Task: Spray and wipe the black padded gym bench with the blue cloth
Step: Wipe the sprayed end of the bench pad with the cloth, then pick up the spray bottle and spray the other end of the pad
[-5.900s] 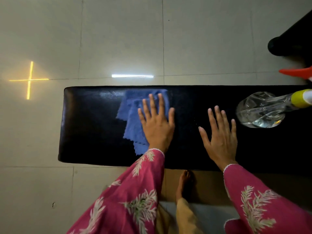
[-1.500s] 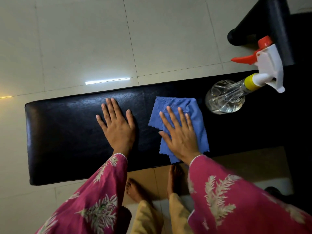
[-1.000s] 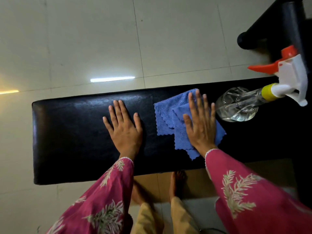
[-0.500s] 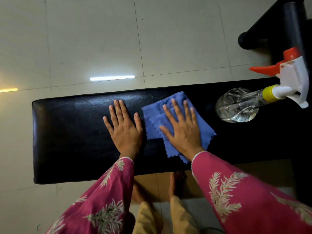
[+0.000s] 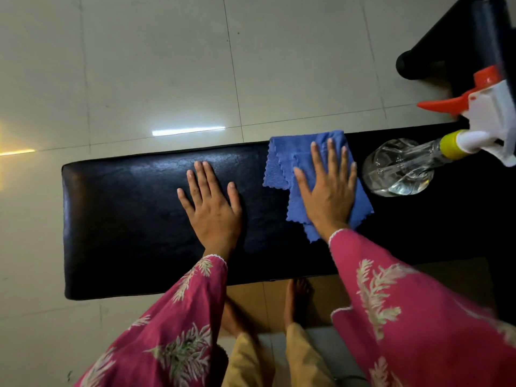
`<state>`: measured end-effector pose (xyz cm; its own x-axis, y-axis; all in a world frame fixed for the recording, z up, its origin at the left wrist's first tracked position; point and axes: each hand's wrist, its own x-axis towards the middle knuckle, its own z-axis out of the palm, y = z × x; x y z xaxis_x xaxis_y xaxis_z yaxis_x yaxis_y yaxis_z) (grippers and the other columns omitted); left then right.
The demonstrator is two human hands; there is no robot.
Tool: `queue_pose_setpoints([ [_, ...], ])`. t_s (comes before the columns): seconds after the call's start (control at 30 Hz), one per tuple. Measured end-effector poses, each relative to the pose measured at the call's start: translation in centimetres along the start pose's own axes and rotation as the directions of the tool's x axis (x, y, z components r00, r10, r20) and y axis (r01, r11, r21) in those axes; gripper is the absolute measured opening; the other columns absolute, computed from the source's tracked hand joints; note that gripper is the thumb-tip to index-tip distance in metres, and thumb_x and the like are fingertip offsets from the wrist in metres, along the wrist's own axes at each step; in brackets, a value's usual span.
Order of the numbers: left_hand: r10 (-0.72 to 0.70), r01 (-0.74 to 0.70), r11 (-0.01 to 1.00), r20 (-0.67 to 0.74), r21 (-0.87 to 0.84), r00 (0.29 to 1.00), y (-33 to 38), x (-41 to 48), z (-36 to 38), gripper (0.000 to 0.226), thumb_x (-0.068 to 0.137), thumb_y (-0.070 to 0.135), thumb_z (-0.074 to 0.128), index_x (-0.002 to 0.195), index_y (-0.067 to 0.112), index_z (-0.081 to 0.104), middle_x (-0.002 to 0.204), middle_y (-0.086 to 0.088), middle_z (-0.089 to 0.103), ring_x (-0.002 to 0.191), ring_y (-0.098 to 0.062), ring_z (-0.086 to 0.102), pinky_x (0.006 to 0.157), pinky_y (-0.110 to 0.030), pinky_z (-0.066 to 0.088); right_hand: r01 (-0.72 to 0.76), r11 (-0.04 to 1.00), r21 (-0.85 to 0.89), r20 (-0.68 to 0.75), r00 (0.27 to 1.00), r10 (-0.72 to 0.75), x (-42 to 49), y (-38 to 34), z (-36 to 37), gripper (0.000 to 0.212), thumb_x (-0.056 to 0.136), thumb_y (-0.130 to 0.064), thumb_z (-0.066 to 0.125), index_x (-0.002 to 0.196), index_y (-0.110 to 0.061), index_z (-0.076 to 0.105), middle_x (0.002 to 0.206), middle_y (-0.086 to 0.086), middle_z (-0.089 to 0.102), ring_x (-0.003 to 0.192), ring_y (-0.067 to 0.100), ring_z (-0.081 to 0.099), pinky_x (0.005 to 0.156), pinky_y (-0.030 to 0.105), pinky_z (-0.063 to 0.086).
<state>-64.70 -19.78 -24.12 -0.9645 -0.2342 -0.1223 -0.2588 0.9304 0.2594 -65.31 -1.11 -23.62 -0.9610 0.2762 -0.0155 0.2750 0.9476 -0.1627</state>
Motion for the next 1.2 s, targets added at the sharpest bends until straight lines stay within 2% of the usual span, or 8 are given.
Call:
queue_pose_setpoints([
  [0.13,0.009,-0.009,1.000,0.011,-0.009,1.000,0.0,0.0,0.0,0.068,0.089,0.049,0.011,0.148,0.014,0.009,0.157,-0.003,0.009,0.144,-0.017,0.001,0.113,-0.040,-0.011,0.266,0.964,-0.015,0.091,0.960,-0.264,-4.7,0.8,-0.1,0.060,0.093,-0.058,0.021,0.144,-0.026,0.027,0.152,0.004,0.028,0.140,0.025,0.018,0.112,0.044,0.012],
  [0.3,0.019,-0.019,1.000,-0.011,-0.017,1.000,-0.1,0.1,0.1,0.068,0.090,0.048,0.012,0.148,0.013,0.012,0.157,-0.003,0.011,0.144,-0.018,0.004,0.113,-0.040,-0.010,-0.084,0.996,-0.031,0.000,0.996,0.084,-3.9,-0.1,0.0,0.061,0.091,-0.057,0.027,0.144,-0.026,0.027,0.152,0.004,0.026,0.140,0.026,0.021,0.112,0.048,0.017],
  [0.5,0.039,-0.038,0.999,0.048,-0.023,0.998,-0.2,0.2,-0.3,0.065,0.094,0.045,0.018,0.148,0.013,0.009,0.157,-0.004,0.007,0.144,-0.019,0.000,0.112,-0.040,-0.013,0.048,0.999,-0.010,0.122,0.992,-0.046,-4.4,0.6,-0.9,0.070,0.087,-0.065,0.014,0.146,-0.026,0.019,0.154,0.006,0.019,0.142,0.028,0.014,0.112,0.047,0.010],
  [0.67,0.107,-0.083,0.983,0.145,-0.161,0.984,1.9,0.4,-4.0,0.061,0.097,0.034,0.040,0.146,0.006,0.017,0.155,-0.011,0.017,0.144,-0.023,0.009,0.116,-0.045,0.000,0.063,0.987,0.146,0.210,0.973,-0.093,-7.0,2.5,-4.5,0.076,0.085,-0.070,0.008,0.146,-0.026,0.016,0.154,0.003,0.022,0.142,0.020,0.014,0.113,0.039,0.009],
  [0.83,0.505,-0.319,0.774,0.228,-0.547,0.832,8.8,-2.7,-8.5,0.079,0.085,0.038,0.063,0.145,0.009,0.020,0.148,-0.012,0.033,0.136,-0.026,0.031,0.113,-0.035,0.022,-0.094,0.987,0.133,0.206,0.976,0.065,-10.0,7.4,-8.7,0.075,0.089,-0.066,0.010,0.137,-0.019,0.041,0.143,0.008,0.044,0.132,0.026,0.039,0.105,0.047,0.034],
  [0.93,0.615,-0.346,0.689,0.261,-0.637,0.744,13.9,-4.2,-9.1,0.103,0.073,0.046,0.072,0.147,0.014,0.009,0.153,-0.005,0.024,0.138,-0.019,0.026,0.114,-0.033,0.023,-0.251,0.958,0.136,0.215,0.952,0.219,-9.9,11.7,-10.4,0.089,0.080,-0.075,0.003,0.140,-0.018,0.037,0.148,0.008,0.034,0.137,0.027,0.030,0.109,0.048,0.024],
  [1.07,0.607,-0.289,0.627,0.220,-0.723,0.764,19.3,-4.6,-7.8,0.124,0.060,0.055,0.078,0.148,0.021,-0.002,0.154,0.011,0.004,0.142,-0.006,0.009,0.116,-0.036,0.019,-0.280,0.958,0.069,0.224,0.940,0.259,-8.5,17.6,-10.2,0.098,0.072,-0.079,-0.007,0.144,-0.020,0.025,0.152,0.007,0.023,0.141,0.024,0.017,0.112,0.047,0.015],
  [1.2,0.536,-0.272,0.520,0.061,-0.809,0.842,23.2,-4.9,-6.0,0.125,0.056,0.053,0.080,0.148,0.022,0.000,0.152,0.019,0.008,0.139,-0.010,0.024,0.111,-0.027,0.027,-0.211,0.977,0.015,0.322,0.926,0.195,-6.5,23.2,-9.0,0.095,0.070,-0.081,-0.006,0.144,-0.024,0.011,0.154,0.005,0.016,0.140,0.021,0.009,0.111,0.049,0.012],
])
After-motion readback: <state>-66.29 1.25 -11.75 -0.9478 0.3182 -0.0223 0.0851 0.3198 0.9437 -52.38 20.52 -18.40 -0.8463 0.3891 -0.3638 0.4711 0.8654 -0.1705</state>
